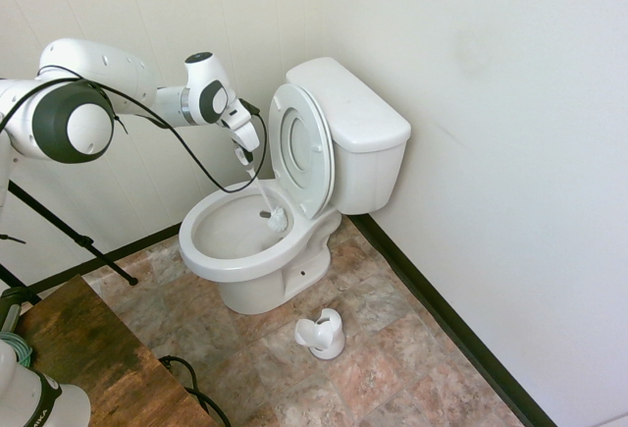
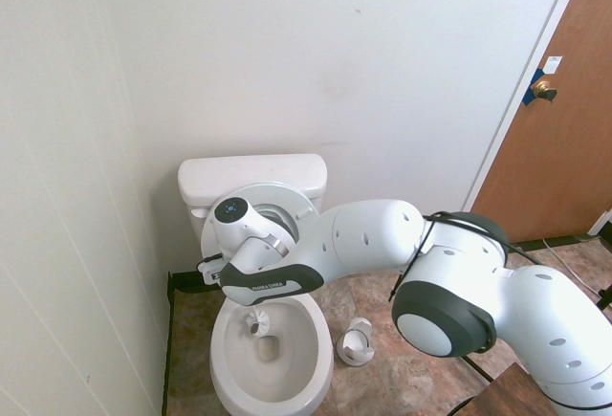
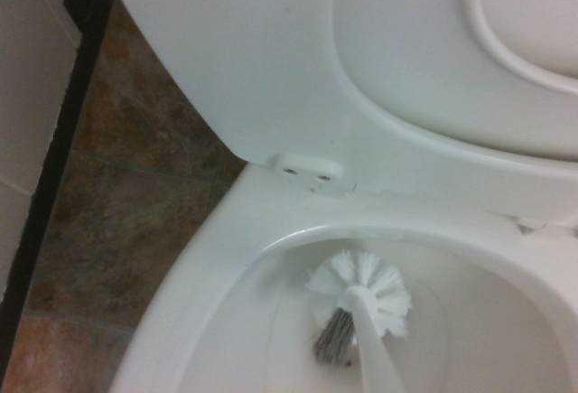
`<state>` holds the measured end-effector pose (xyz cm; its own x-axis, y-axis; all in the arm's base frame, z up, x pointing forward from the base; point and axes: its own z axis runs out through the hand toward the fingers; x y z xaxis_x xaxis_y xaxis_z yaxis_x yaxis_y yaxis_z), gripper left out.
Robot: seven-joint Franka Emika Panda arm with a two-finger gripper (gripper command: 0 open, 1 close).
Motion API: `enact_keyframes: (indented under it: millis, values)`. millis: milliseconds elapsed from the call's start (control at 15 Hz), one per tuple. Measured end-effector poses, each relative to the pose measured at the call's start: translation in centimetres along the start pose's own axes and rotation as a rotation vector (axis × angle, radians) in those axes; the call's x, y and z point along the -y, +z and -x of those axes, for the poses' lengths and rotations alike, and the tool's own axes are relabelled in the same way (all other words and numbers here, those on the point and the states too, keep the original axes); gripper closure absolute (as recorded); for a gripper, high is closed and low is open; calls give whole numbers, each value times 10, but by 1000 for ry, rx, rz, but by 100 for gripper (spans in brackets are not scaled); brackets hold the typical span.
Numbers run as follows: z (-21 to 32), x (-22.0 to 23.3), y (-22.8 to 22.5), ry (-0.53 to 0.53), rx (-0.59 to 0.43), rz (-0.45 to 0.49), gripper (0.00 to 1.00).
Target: Clean the toilet
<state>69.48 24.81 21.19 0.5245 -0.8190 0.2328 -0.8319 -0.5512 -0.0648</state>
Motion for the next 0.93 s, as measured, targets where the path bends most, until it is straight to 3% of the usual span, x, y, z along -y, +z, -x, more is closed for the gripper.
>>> enact_keyframes:
  millis: [267,467,933]
  values:
    - [16,-29,-66,-21,0,46,100]
    - [10,-59,-117,-12,9,27,100]
    - [-70,-177,-212,120,-19,-25,100]
